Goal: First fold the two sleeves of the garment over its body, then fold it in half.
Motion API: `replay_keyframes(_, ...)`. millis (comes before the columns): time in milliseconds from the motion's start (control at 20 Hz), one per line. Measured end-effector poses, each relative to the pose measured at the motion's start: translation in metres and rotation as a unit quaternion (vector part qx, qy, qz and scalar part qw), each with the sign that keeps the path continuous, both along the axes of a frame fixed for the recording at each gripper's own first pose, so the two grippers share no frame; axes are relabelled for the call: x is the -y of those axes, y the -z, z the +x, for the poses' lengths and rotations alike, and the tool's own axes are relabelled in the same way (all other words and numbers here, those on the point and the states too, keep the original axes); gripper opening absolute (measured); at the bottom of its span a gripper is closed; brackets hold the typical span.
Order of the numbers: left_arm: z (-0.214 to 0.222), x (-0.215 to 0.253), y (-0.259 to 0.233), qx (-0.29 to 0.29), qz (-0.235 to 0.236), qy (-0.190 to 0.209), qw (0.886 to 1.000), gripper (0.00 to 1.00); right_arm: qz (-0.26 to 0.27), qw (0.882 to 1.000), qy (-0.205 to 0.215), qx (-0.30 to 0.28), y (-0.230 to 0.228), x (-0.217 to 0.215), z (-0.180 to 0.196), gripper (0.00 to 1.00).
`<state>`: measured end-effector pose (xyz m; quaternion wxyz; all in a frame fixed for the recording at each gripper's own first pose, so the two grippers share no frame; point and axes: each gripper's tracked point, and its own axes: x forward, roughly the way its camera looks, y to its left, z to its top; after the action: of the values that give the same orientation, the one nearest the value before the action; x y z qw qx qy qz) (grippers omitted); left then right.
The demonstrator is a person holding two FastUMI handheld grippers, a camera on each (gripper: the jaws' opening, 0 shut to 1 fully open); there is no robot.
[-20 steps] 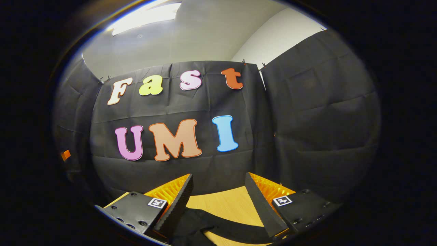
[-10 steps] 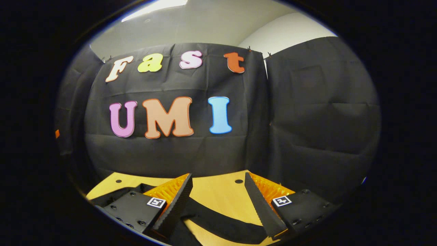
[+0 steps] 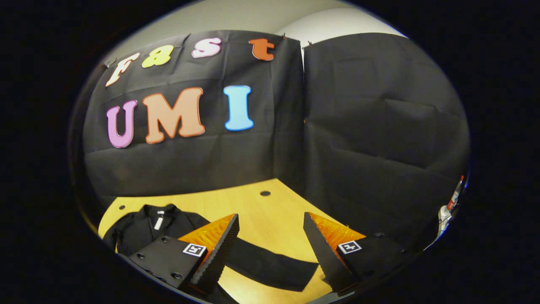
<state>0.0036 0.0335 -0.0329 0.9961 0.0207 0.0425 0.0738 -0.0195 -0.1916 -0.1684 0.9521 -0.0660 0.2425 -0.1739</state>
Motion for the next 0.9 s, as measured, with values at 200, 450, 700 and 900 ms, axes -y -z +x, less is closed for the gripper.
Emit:
replay_keyframes(200,-0.009,-0.015,-0.009,0.004,0.029,-0.024,0.999,0.89,0.042,0.995,0.051,-0.075,0.08,0.032,-0.025,0.98)
replay_keyframes(450,-0.019,-0.026,-0.014,0.003,0.035,-0.049,0.998,0.89,0.077,0.981,0.089,-0.154,0.159,0.056,-0.026,0.98)
replay_keyframes(700,-0.027,-0.028,-0.027,0.017,0.05,-0.056,0.997,0.92,0.08,0.97,0.106,-0.202,0.198,0.073,-0.024,0.98)
replay_keyframes(900,-0.03,-0.027,-0.031,0.014,0.075,-0.06,0.995,0.92,0.076,0.963,0.104,-0.236,0.22,0.073,-0.027,0.99)
